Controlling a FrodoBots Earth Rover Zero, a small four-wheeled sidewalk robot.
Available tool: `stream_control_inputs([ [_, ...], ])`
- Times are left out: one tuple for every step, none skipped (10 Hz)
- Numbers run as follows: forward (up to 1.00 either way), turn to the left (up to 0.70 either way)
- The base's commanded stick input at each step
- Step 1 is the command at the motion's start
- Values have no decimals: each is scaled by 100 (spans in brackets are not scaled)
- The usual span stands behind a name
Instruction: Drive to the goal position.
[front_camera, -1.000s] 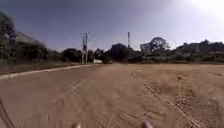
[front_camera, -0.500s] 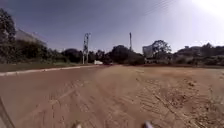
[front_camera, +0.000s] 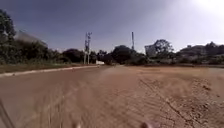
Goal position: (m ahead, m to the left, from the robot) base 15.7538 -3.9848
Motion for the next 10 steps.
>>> stream_control_inputs([
  [100,0],
  [100,0],
  [100,0],
  [100,0],
  [100,0],
  [100,0],
  [100,0],
  [100,0],
  [100,0],
  [100,-15],
])
